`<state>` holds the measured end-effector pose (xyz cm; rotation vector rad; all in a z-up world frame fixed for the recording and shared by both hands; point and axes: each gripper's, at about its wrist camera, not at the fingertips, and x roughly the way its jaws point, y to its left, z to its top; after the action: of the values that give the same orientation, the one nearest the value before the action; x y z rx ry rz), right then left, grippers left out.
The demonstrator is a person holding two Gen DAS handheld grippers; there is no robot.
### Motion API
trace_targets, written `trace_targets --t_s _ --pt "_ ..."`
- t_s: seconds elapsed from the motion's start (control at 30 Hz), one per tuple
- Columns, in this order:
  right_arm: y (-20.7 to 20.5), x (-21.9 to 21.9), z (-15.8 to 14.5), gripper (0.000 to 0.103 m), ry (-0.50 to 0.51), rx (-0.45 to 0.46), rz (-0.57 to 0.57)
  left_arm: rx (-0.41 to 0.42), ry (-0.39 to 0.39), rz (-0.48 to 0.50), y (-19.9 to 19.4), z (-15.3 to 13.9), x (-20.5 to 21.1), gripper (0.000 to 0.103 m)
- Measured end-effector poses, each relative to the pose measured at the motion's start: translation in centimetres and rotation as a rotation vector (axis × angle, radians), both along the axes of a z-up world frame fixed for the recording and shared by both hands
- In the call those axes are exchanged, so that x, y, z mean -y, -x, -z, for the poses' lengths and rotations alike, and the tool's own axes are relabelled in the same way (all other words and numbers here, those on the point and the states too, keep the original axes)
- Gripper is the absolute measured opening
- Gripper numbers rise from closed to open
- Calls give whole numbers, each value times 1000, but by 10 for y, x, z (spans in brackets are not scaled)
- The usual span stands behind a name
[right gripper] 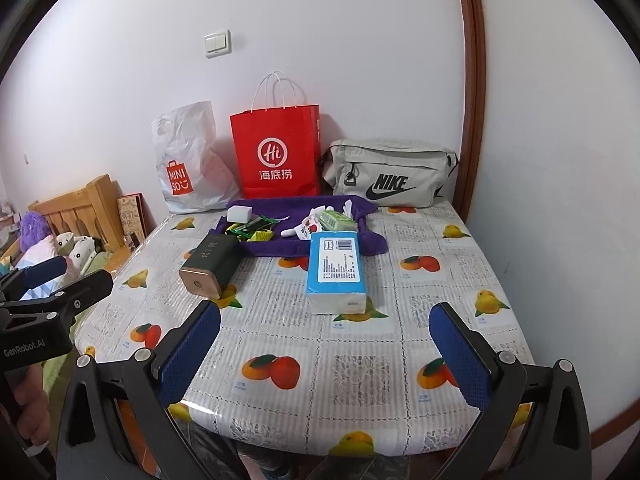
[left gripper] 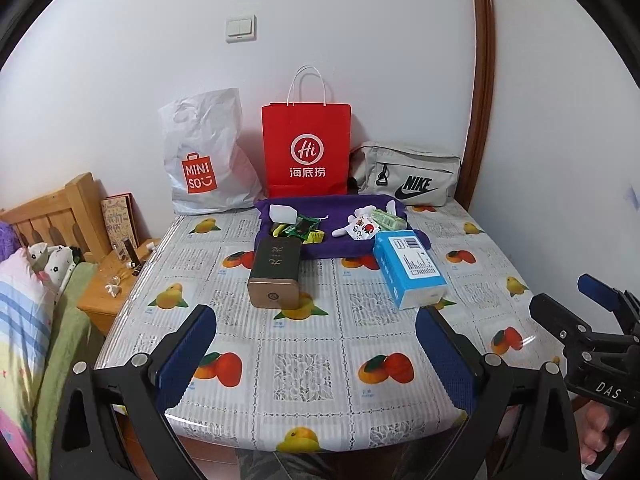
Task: Organize soft objects
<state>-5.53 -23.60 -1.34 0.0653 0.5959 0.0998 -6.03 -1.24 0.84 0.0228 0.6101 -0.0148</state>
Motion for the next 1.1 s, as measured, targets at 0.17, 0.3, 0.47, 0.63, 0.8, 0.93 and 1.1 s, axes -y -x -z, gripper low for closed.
trace_targets --t_s 0.17,0.3,0.47,0.63,0.8,0.93,1.1 --pt "4 1 0 103 -31 0 -15 0 -11 -13 4 -2 3 101" --pt "3 1 3 103 -39 -13 -11 1 -29 -18 6 -2 5 101" --pt "4 3 5 103 -51 -17 -8 2 -30 -19 6 -2 7 101" --pt "3 4 5 103 -50 -18 -10 1 -36 -11 6 -4 11 101" --pt "4 5 5 103 -48 -16 -5 2 -37 -8 7 -5 11 101" --pt "4 6 5 103 -50 -16 -1 2 -38 -8 7 -5 11 101" --pt "5 7 4 103 -48 -15 -1 2 -38 -6 7 -5 10 101"
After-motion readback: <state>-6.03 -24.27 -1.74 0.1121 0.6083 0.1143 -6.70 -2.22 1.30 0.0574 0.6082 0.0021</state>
